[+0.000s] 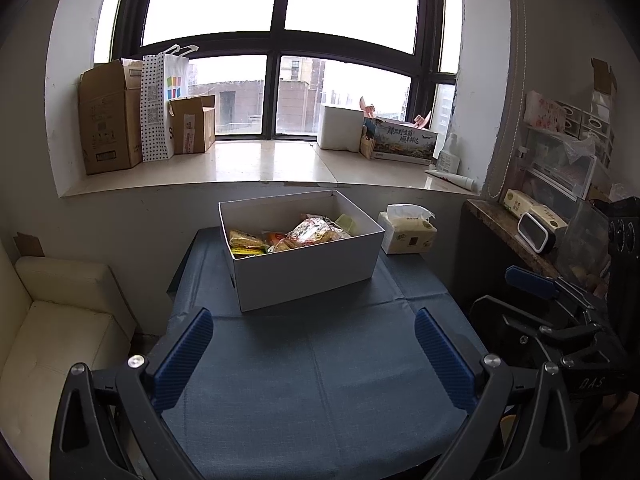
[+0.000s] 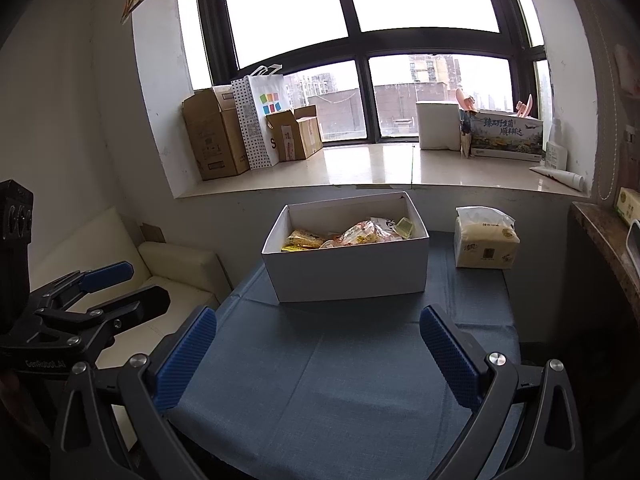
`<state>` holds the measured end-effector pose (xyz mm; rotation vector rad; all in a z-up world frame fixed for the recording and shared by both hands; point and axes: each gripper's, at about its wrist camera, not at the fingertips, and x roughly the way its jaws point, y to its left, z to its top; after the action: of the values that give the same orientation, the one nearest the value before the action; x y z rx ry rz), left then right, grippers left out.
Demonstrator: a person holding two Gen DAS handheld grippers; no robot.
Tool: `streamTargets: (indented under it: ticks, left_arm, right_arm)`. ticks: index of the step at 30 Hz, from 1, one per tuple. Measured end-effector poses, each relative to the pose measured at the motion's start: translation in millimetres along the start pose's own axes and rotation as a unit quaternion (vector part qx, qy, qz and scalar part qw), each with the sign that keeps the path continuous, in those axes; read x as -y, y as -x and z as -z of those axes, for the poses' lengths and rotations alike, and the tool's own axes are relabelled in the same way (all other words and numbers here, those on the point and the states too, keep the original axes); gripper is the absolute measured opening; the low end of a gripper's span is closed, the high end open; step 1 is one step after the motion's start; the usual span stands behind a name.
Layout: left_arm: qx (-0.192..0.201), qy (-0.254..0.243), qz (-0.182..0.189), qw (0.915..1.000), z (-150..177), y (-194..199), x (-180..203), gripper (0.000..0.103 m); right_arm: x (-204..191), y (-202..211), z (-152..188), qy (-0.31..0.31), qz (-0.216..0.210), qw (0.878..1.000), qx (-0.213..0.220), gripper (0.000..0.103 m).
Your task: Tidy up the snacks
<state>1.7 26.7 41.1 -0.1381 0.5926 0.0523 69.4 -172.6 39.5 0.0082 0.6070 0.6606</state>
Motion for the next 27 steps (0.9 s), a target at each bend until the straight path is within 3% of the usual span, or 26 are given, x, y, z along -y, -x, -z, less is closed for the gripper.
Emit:
streamTargets:
  ticks: [27]
  left_arm:
    - [-0.004, 0.006, -0.002, 1.0, 1.5, -3.3, -2.7, 0.103]
  right_arm:
    - [-1.3, -1.4, 2.8, -0.004, 0.0, 1.0, -0.005, 0.103]
